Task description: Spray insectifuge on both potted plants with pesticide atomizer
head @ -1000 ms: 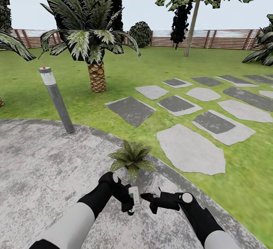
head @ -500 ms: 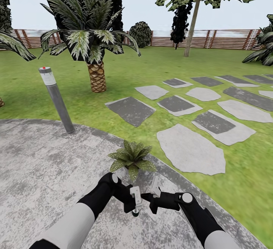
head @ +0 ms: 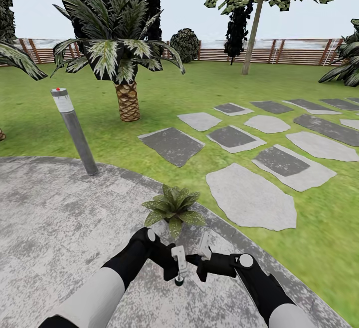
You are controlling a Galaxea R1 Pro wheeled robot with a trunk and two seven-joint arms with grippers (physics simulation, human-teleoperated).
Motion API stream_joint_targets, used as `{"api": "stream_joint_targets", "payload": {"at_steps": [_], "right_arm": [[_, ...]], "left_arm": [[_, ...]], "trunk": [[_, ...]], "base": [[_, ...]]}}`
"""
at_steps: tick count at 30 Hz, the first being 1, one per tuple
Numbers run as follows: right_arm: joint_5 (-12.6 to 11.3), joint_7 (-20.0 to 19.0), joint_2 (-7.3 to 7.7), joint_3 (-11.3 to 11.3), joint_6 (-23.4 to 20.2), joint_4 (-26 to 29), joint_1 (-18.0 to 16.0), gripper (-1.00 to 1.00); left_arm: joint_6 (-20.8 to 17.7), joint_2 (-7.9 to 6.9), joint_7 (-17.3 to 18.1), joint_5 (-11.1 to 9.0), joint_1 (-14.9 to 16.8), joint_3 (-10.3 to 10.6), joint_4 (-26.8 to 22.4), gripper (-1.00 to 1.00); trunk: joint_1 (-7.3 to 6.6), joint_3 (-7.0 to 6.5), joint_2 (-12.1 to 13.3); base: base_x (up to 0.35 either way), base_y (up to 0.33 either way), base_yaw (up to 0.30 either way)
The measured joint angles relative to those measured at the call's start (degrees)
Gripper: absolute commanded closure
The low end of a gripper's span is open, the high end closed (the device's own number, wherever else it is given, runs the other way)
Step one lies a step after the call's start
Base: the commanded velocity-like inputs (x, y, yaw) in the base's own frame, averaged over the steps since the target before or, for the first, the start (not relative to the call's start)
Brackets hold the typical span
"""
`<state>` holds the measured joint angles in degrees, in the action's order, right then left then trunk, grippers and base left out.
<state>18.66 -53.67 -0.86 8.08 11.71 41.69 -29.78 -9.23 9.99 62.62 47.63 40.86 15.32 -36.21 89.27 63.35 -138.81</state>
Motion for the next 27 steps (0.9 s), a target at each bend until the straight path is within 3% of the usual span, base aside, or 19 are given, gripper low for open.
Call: {"api": "stream_joint_targets", "payload": {"at_steps": [2, 4, 6, 12, 13, 15, 19, 22, 23, 26, 27], "right_arm": [[0.0, 0.0, 0.00, 0.0, 0.0, 0.0, 0.0, 1.00], [0.0, 0.0, 0.00, 0.0, 0.1, -0.1, 0.0, 1.00], [0.1, 0.0, 0.00, 0.0, 0.1, -0.2, 0.0, 1.00], [0.3, 0.0, 0.00, 0.1, 0.1, -0.4, 0.0, 1.00], [0.3, 0.0, 0.02, 0.1, 0.1, -0.5, 0.0, -1.00], [0.4, 0.0, 0.07, 0.0, 0.2, -0.6, 0.0, -1.00], [0.5, 0.1, 0.41, 0.0, 0.3, -0.7, 0.0, -1.00], [0.7, 1.3, 1.52, -0.2, 0.3, -3.5, 0.1, -1.00], [0.7, 3.9, 2.24, -0.2, 0.4, -6.2, 0.2, -1.00], [0.5, 15.6, 3.77, -0.2, 0.7, -15.1, 0.3, -1.00], [0.4, 20.6, 3.98, 0.0, 1.6, -19.5, 0.3, -1.00]], "left_arm": [[-0.1, -0.28, 0.0, 1.6, -0.1, 0.1, 0.0, 1.00], [-0.2, -1.69, 0.0, 5.3, -0.1, -0.1, 0.0, 1.00], [-0.3, -3.14, 0.0, 7.8, -0.1, -0.4, 0.0, 1.00], [-0.2, -9.51, 0.0, 9.3, -0.1, -0.7, 0.0, 1.00], [-0.2, -10.16, 0.1, 9.3, -0.2, -0.7, 0.0, 1.00], [-0.1, -11.79, 0.1, 9.4, -0.2, -0.8, 0.0, 1.00], [-0.5, -13.05, -0.5, 9.3, -0.3, -0.9, 0.0, 1.00], [-0.8, -13.24, -3.5, 8.0, -0.7, -1.3, 1.0, 1.00], [-0.8, -12.96, -5.7, 6.7, -1.4, -1.9, 2.6, 1.00], [-0.4, -12.51, -15.5, -0.6, -3.1, -3.6, 7.5, 1.00], [-0.3, -12.53, -19.3, -5.1, -3.9, -3.7, 9.1, 1.00]], "trunk": [[0.00, 0.00, 0.0], [0.00, 0.00, 0.0], [0.00, 0.00, 0.0], [0.00, 0.00, 0.0], [0.00, 0.00, 0.0], [0.00, 0.00, 0.0], [0.00, 0.00, 0.0], [0.00, 0.00, 0.0], [0.01, 0.01, 0.0], [0.00, 0.01, 0.0], [0.01, 0.02, 0.0]], "base": [[0.000, 0.000, 0.000], [0.000, 0.000, 0.000], [0.000, 0.000, 0.000], [0.000, 0.000, 0.000], [0.000, 0.000, 0.000], [0.000, 0.000, 0.000], [0.000, 0.000, 0.000], [0.000, 0.000, 0.000], [0.000, 0.000, 0.000], [0.000, 0.000, 0.000], [0.000, 0.000, 0.000]]}}
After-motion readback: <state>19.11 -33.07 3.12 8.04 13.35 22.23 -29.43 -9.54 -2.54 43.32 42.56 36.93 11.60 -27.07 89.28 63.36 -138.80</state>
